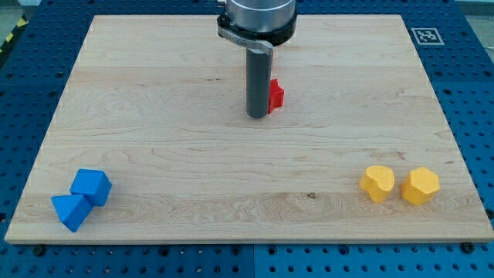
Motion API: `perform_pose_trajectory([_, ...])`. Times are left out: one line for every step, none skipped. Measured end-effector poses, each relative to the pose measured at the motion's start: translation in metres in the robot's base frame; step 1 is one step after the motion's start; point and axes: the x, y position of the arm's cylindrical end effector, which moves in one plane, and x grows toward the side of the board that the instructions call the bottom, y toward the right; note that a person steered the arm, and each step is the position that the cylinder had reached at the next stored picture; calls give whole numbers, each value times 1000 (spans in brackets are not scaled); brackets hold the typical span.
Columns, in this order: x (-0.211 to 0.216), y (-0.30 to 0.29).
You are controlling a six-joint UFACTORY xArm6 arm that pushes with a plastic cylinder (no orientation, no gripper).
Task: Move the red star towards the red circle
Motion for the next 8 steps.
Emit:
perform_pose_trajectory([-3,0])
perform_pose_trajectory([-3,0])
perform_pose_trajectory([-4,0])
perform_pose_trajectory([-4,4])
perform_pose_trajectory([-4,11])
perform_pose_trajectory([-4,11])
perform_pose_trajectory([-7,11])
perform_pose_trajectory([-17,23])
